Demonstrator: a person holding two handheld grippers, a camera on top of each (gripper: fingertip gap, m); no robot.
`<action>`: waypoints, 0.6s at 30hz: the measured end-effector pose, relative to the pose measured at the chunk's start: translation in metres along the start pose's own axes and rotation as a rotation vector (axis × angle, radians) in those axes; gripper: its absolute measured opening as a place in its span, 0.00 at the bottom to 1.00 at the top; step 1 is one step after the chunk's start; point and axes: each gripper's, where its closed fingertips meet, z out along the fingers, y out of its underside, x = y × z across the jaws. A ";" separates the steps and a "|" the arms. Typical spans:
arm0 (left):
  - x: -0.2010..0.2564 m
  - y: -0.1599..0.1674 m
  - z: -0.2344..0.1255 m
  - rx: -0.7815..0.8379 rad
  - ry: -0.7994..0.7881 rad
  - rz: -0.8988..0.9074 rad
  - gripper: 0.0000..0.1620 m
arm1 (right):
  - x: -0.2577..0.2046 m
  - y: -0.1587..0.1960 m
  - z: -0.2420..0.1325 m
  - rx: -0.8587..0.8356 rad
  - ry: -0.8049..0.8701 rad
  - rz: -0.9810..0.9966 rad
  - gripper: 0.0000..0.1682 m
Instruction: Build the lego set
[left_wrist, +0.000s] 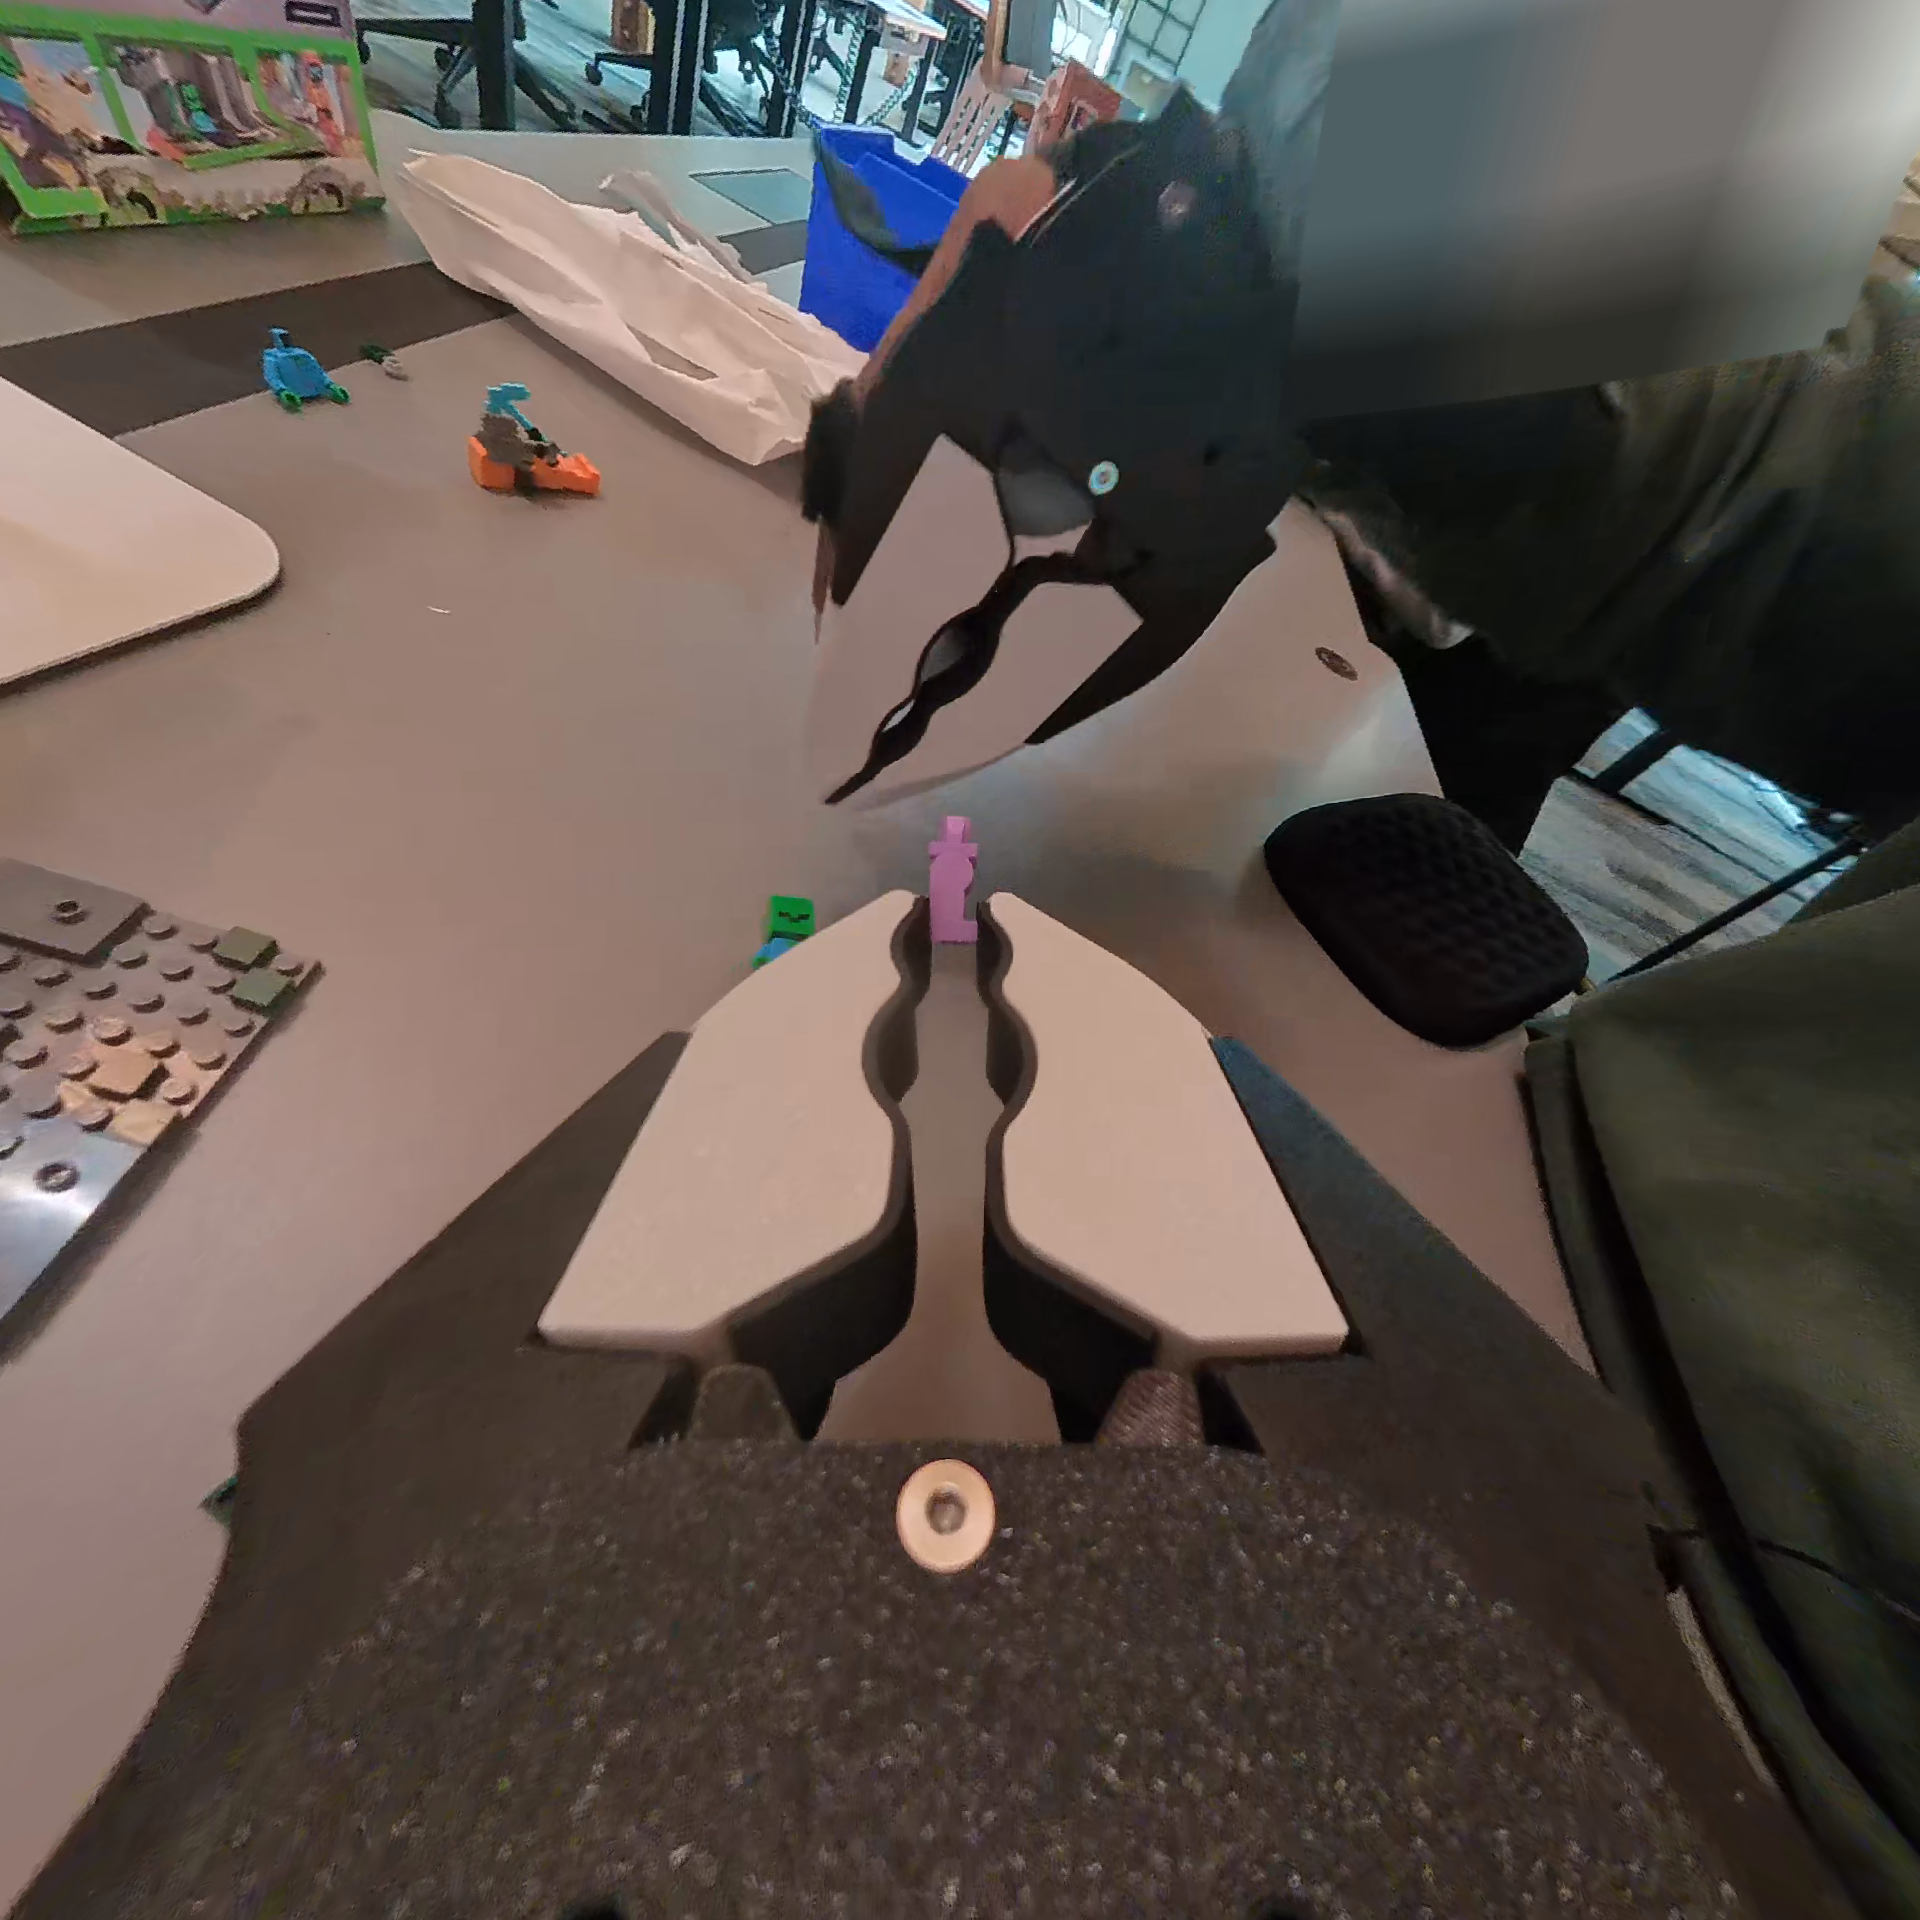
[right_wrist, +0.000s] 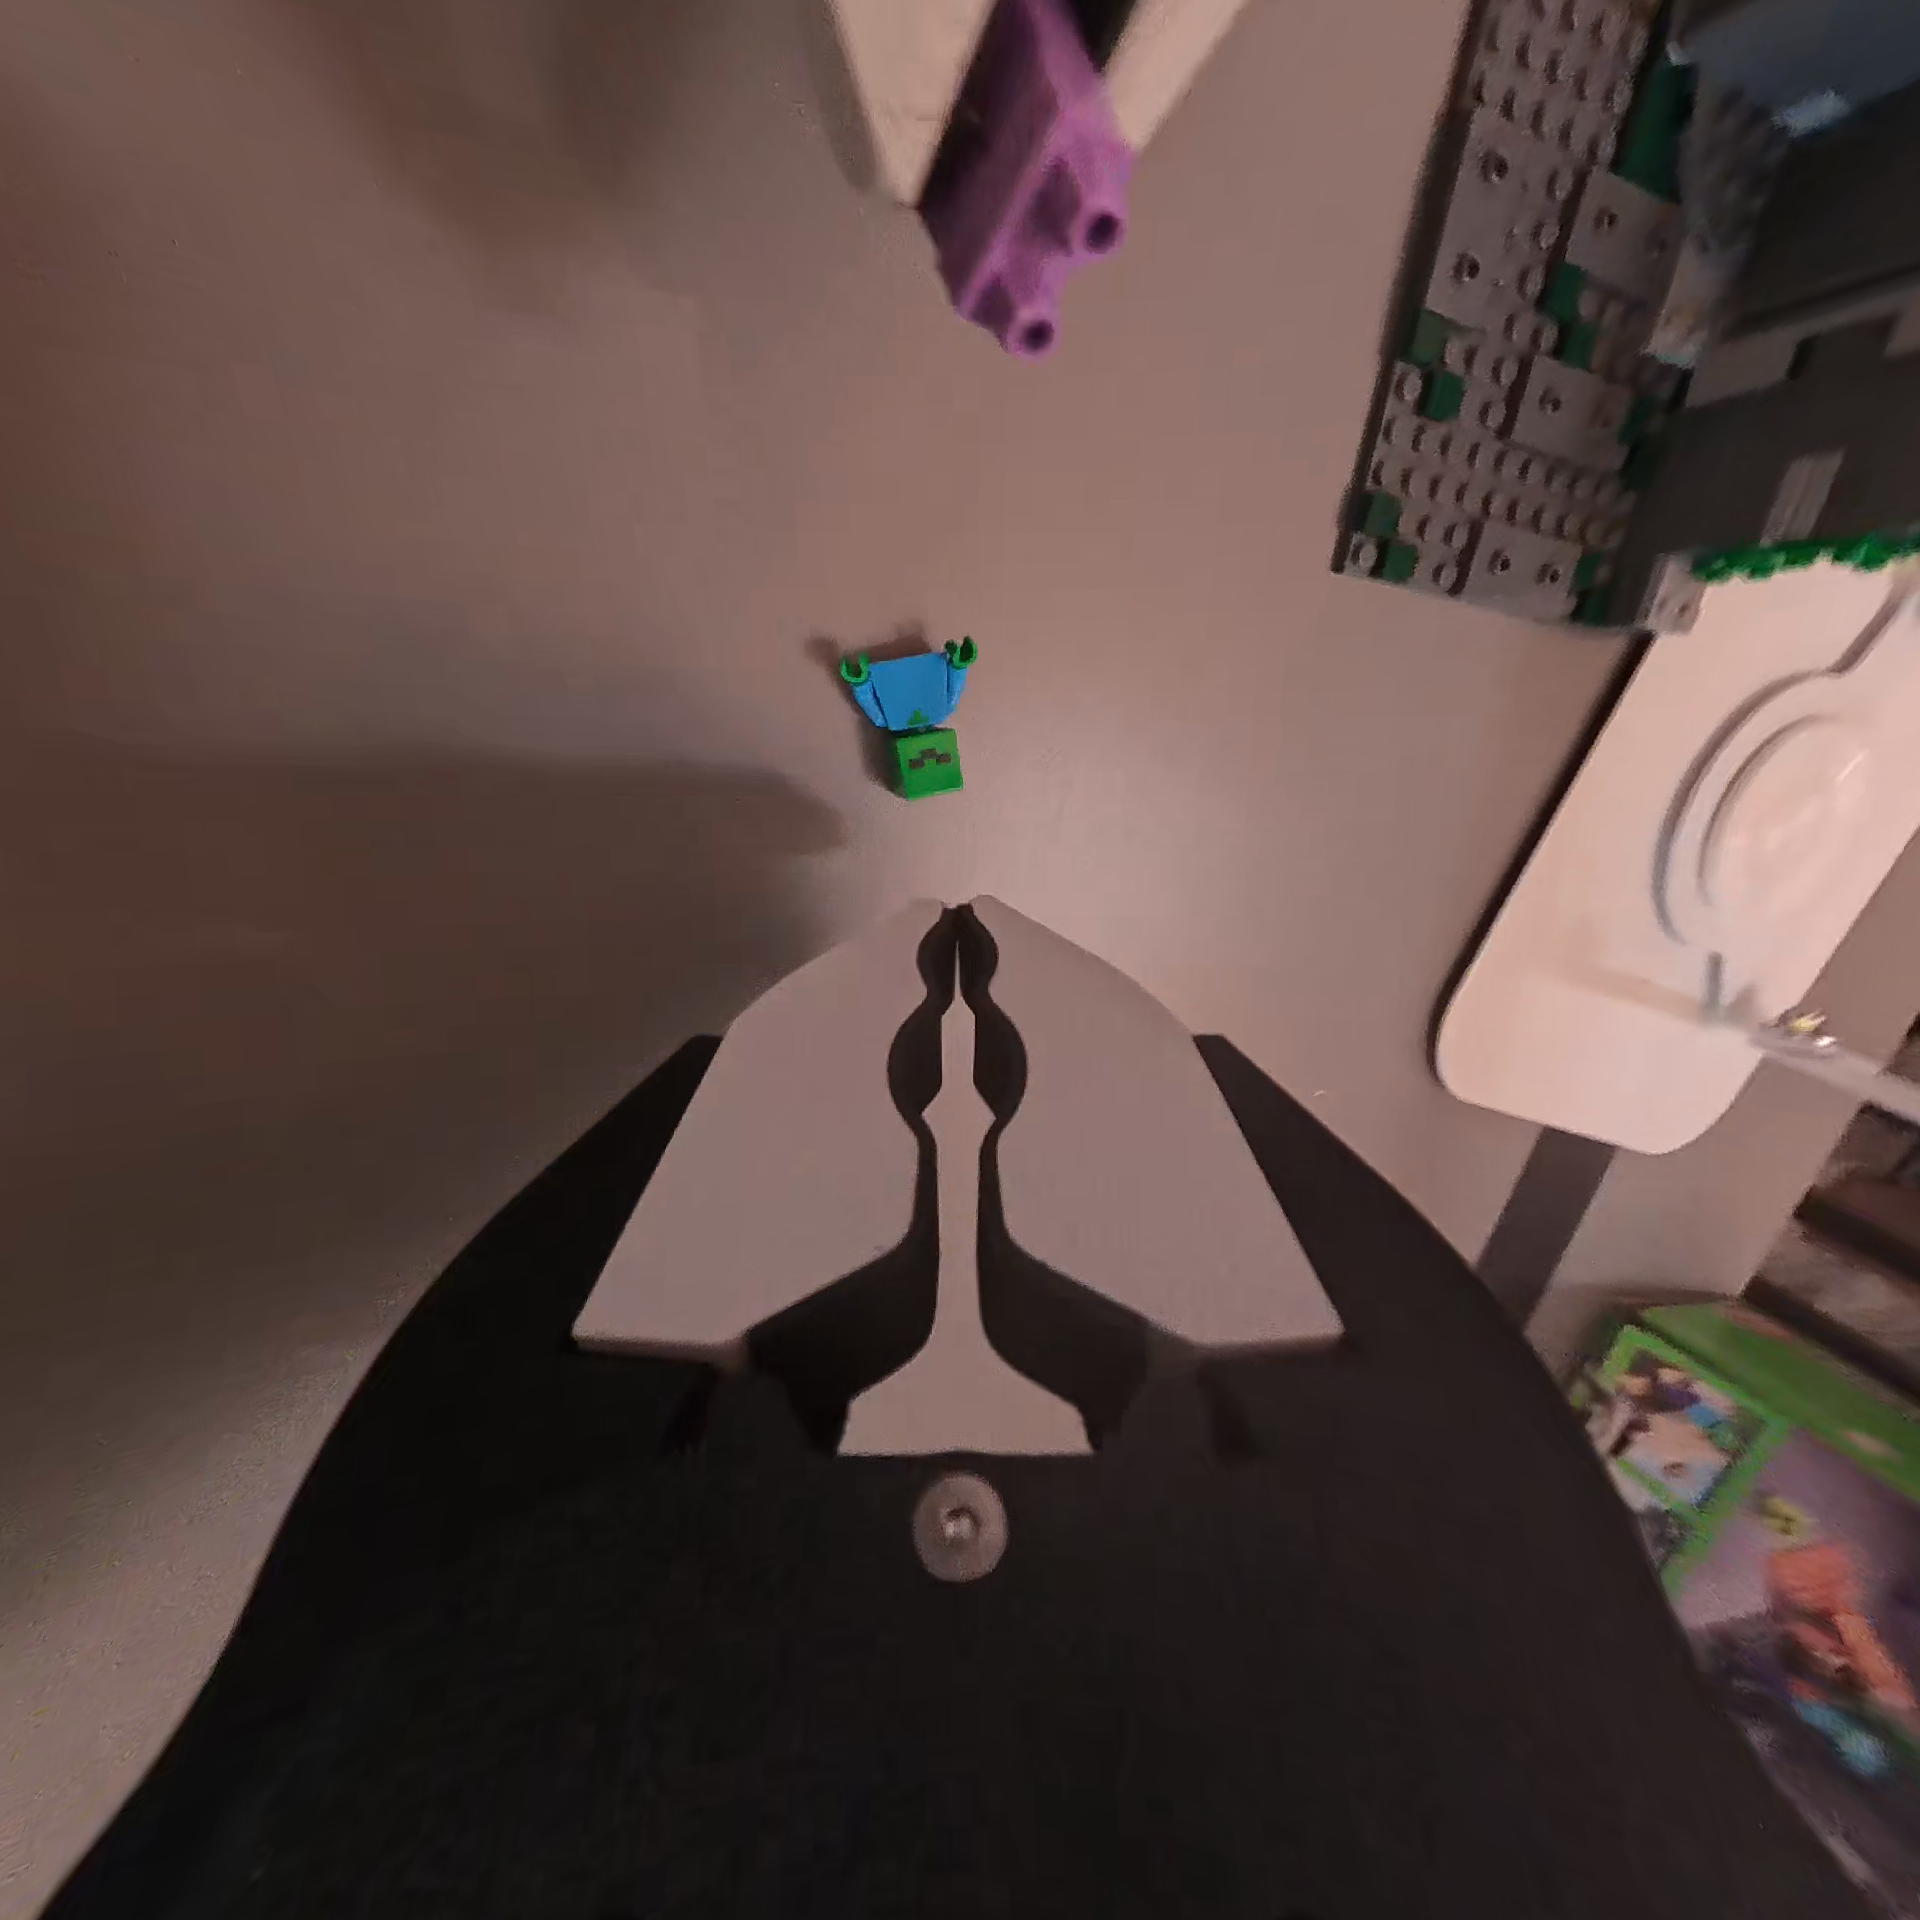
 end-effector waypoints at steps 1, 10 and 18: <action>-0.001 0.000 -0.001 -0.002 -0.005 -0.001 0.05 | 0.000 -0.003 0.000 0.003 -0.009 -0.024 0.02; -0.007 -0.004 -0.011 0.018 -0.036 0.001 0.05 | -0.006 -0.013 0.033 0.165 -0.150 0.067 0.07; -0.010 0.002 -0.008 -0.015 -0.043 0.000 0.05 | 0.013 0.031 -0.005 -0.274 -0.069 -0.324 0.07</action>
